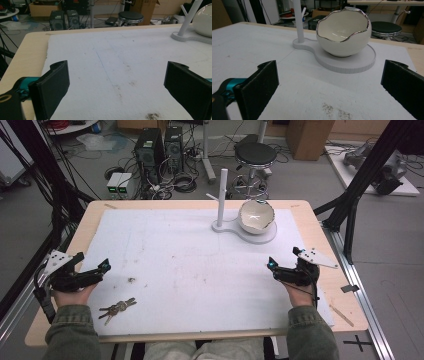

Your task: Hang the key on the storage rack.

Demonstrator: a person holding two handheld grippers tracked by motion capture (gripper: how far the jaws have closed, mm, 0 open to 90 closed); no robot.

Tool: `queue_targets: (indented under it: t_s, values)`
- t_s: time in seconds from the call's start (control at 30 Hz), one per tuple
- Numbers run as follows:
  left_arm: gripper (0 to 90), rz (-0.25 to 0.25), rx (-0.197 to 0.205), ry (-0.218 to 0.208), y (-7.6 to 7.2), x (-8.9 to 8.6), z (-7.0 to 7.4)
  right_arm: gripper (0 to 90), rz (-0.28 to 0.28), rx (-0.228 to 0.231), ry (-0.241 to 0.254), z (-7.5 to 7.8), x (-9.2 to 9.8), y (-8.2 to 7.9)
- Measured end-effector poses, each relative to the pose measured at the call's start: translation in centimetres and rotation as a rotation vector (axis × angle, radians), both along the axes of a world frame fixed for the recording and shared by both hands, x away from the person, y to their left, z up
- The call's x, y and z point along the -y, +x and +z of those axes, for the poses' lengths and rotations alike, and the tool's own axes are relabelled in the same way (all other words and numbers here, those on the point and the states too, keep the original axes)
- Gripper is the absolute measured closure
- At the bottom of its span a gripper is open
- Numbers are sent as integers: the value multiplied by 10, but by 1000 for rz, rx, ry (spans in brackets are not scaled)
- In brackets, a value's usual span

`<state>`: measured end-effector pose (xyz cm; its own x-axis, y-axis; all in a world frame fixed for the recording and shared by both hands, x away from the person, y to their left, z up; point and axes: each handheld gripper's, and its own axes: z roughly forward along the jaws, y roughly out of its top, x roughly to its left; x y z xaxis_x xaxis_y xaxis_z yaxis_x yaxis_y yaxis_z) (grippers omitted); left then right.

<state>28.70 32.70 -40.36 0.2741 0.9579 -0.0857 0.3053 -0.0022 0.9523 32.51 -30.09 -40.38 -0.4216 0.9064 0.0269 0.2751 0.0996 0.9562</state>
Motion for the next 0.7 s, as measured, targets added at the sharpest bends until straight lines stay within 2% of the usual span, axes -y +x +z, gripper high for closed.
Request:
queue_targets:
  t_s: [0.33,0.7]
  values:
    - [67,-4,-5,1,0,0,0,3,4,3,-3,0,0,0]
    - [68,-45,-24,19,1,8,1,3,16,-5,-11,-1,-2,0]
